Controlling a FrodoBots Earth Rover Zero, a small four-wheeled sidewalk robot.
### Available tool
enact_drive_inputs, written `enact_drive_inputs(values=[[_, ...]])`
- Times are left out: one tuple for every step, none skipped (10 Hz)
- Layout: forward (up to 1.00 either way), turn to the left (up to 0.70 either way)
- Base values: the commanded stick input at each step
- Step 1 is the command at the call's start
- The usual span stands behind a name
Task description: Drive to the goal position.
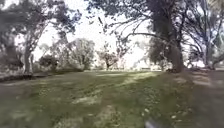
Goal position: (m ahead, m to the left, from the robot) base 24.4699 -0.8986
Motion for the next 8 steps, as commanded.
enact_drive_inputs(values=[[0.7,-0.3],[0.7,-0.2],[0.7,-0.04],[0.7,0.0],[0.7,0.0],[0.7,0.0],[0.7,0.0],[0.7,0.0]])
